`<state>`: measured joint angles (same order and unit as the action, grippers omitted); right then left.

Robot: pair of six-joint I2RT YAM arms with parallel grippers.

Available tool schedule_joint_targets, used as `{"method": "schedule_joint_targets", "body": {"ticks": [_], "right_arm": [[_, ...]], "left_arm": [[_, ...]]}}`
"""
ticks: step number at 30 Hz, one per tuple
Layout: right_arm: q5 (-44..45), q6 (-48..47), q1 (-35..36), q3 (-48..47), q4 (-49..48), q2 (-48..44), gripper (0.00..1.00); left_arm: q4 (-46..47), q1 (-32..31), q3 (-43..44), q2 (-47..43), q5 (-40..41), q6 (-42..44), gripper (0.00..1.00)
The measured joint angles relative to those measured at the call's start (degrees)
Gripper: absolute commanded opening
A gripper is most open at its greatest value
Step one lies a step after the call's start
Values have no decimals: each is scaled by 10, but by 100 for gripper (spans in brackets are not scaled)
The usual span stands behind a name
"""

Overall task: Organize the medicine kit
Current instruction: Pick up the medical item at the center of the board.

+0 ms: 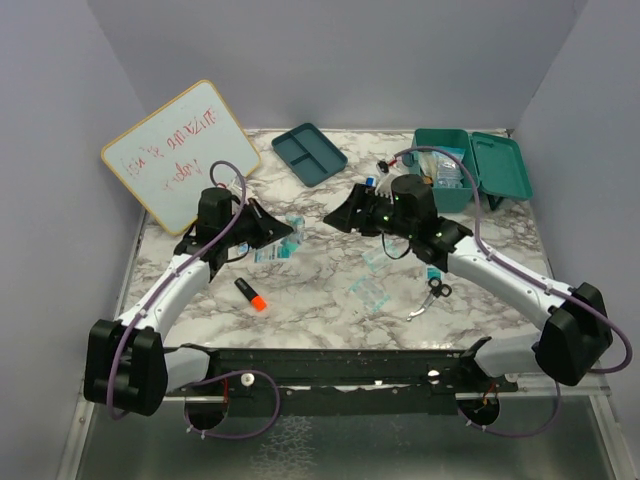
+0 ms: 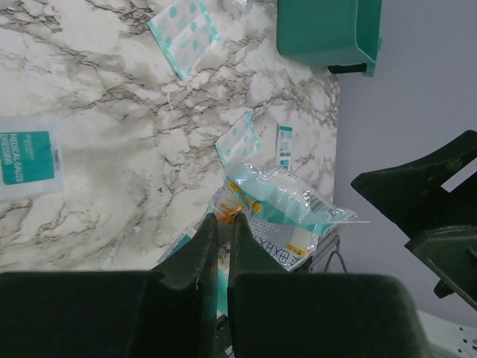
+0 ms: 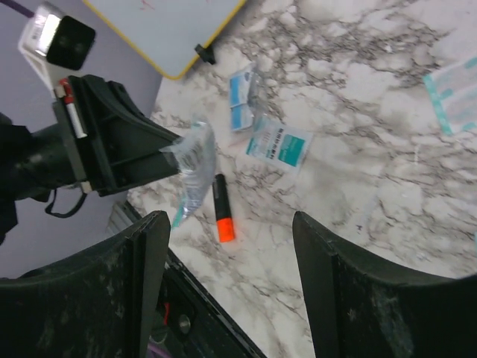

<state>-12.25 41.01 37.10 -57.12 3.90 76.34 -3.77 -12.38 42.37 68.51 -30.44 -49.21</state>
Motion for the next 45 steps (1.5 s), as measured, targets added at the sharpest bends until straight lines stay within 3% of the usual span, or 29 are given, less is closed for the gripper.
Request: {"method": "schedule_joint_targets", "body": {"ticks": [10, 22, 37, 40, 42, 45], "right_arm": [[30, 14, 66, -37, -60, 48, 67], [43, 16, 83, -40, -59, 76, 41], [47, 17, 85, -56, -59, 94, 27], [51, 16, 86, -57, -58, 96, 12], [55, 15, 86, -57, -55, 96, 4], [63, 12, 86, -59, -51, 96, 1]], "left_arm": [[35, -43, 0, 0, 0, -38, 6], [38, -59, 0, 0, 0, -49, 6], [40, -64, 1, 0, 0, -52, 10], [40, -64, 2, 0, 1, -52, 16], [40, -64, 2, 0, 3, -52, 28], [40, -64, 2, 1, 3, -53, 43]]}}
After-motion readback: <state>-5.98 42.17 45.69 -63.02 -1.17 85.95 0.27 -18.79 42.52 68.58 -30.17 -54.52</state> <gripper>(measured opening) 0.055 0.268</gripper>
